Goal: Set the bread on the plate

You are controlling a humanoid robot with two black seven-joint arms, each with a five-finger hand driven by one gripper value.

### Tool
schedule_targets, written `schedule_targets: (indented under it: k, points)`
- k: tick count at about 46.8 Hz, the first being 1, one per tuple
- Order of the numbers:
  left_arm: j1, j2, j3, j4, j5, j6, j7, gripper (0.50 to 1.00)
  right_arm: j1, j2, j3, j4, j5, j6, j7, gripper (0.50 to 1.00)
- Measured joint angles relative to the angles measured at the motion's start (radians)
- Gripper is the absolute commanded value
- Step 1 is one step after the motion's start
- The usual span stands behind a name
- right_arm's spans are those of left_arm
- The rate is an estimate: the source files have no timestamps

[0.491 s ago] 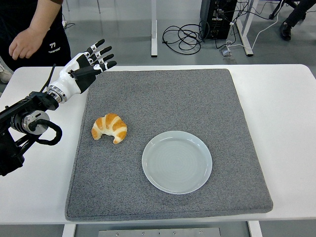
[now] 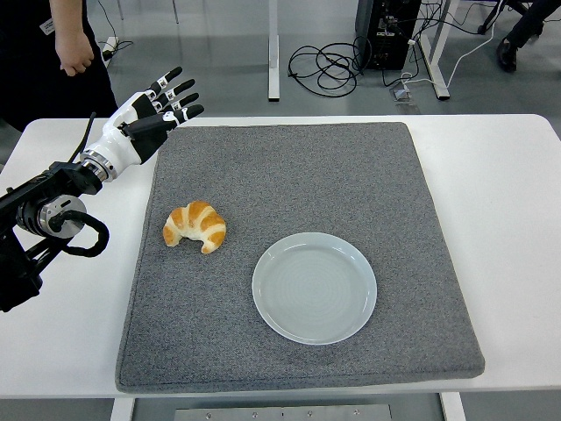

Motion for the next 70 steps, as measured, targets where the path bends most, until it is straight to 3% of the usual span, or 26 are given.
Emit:
schedule_targets:
  k: [59,70]
  points:
    - [-0.006,-0.002,0.009,0.000,0.014,0.031,0.001,0.965,0.000,0.000,0.000,0.000,0.000,0.000,0.000,1.000]
    - [-0.045,0.010,0.011,-0.001,0.035,0.031,0.003,0.960,0.000,0.000,0.001,0.000,0.000,0.000,0.000,1.000]
